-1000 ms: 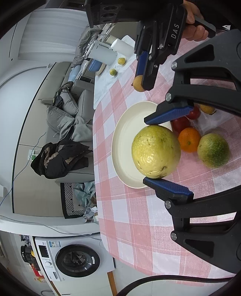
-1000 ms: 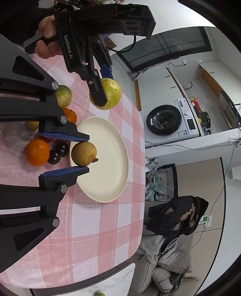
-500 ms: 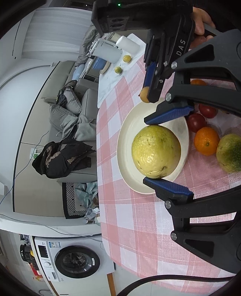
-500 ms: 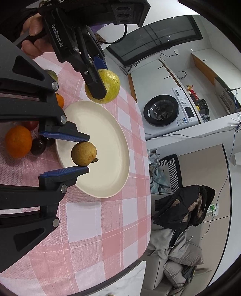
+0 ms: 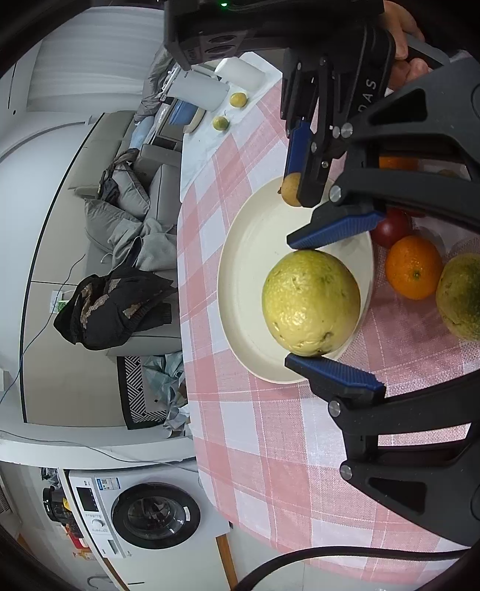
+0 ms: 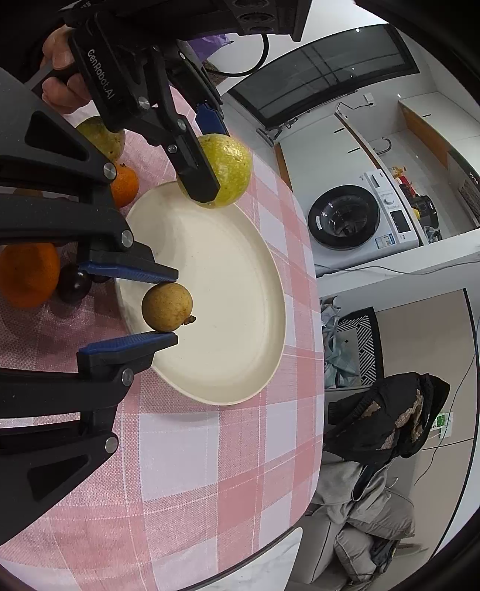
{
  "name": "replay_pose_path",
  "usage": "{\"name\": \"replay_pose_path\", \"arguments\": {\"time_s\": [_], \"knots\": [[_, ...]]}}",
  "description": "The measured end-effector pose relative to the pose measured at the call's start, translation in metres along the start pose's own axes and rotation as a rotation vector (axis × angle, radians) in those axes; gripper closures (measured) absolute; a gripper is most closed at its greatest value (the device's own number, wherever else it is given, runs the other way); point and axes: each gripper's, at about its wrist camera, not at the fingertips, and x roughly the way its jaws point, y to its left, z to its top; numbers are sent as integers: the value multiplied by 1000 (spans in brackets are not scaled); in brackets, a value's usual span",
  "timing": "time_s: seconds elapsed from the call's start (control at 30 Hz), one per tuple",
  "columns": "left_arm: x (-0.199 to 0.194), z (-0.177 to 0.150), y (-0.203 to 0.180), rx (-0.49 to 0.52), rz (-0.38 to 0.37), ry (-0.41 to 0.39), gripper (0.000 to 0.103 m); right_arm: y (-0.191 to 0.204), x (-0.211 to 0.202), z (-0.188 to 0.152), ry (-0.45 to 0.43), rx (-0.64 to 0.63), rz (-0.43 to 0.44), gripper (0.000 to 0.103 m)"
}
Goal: Organize fruits
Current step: 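Carry both fruits over the cream plate and open both tools to release them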
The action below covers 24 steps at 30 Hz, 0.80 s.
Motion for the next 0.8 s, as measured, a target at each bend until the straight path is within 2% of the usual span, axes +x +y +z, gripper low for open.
{"name": "replay_pose_path", "arguments": {"time_s": [0.33, 0.4, 0.43, 0.6, 0.67, 0.77, 0.8], "knots": [[5, -3, 2, -4, 19, 2, 47, 3, 2, -1, 3, -15, -15, 74], [0, -3, 0, 6, 26, -26, 46, 5, -3, 0, -17, -24, -10, 67], [-3, -3, 0, 10, 28, -31, 45, 6, -6, 0, -26, -29, -24, 60], [-14, -5, 4, 2, 33, -34, 26, 5, -20, -2, -47, -32, -58, 49], [-21, -8, 6, 10, 45, -34, 21, 4, -27, -5, -49, -34, -69, 35], [-37, -14, 7, 39, 75, -44, 18, 1, -39, -11, -58, -24, -68, 15], [-43, -17, 7, 47, 88, -44, 14, 0, -42, -12, -62, -20, -65, 13]]}}
